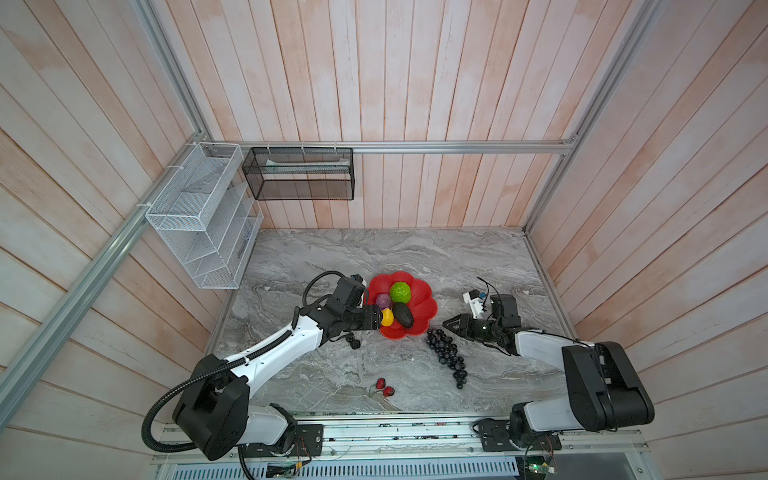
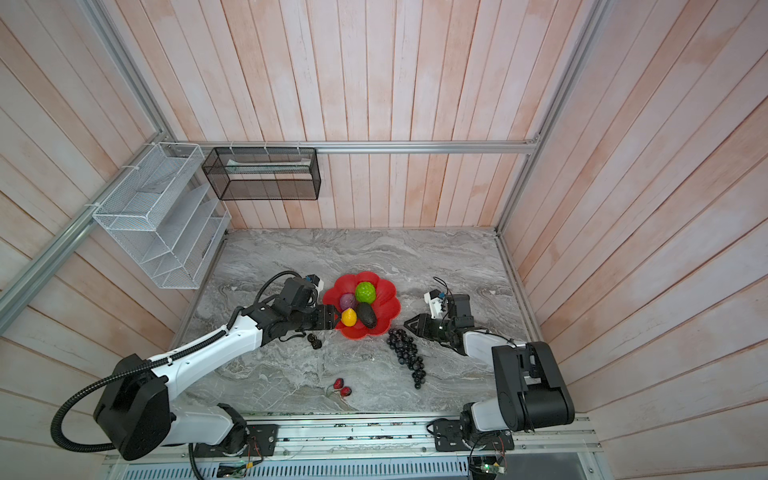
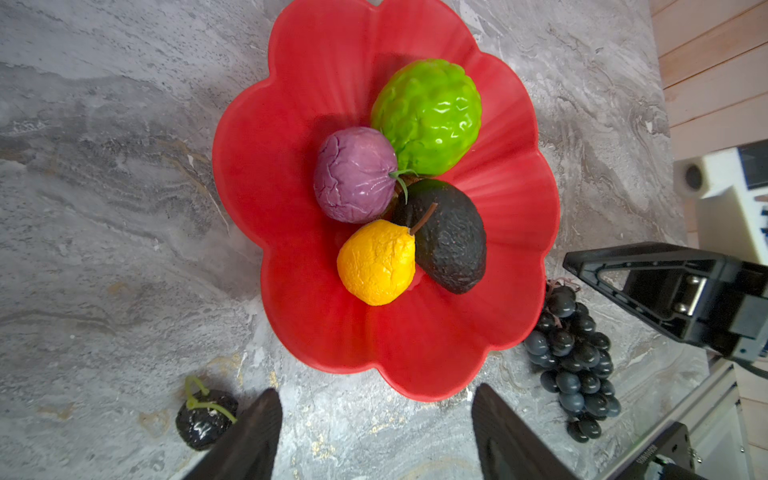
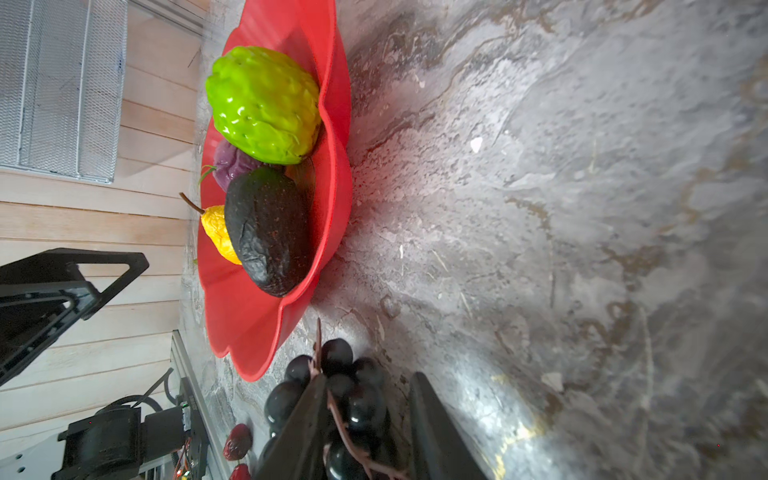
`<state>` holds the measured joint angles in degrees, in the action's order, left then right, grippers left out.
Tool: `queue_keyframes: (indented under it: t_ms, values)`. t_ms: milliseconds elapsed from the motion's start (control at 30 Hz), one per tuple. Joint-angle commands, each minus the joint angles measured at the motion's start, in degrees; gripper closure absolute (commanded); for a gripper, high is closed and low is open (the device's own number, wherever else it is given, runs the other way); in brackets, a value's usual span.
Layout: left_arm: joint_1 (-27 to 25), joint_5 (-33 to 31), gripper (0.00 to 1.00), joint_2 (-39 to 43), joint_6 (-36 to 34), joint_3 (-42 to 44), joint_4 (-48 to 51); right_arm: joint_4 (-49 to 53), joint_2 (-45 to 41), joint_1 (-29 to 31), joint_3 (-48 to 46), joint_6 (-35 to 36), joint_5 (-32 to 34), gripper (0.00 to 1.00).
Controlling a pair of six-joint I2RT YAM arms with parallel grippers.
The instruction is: Place and organize the fake fruits in the fruit bowl
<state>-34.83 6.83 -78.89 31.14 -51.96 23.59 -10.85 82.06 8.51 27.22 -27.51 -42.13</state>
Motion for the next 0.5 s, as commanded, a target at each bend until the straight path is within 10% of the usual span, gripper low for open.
queue_keyframes:
  t_ms: [0, 467]
  values:
    - [0.3, -0.5, 0.25, 0.2, 0.3, -1.0, 0.0, -2.1, 0.5, -0.3, -0.9, -0.9, -2.1, 0.64]
    - [0.3, -0.1, 0.25, -0.2, 0.3, -1.2, 0.1, -4.1, 4.2, -0.1, -0.6, -0.7, -4.0, 0.67]
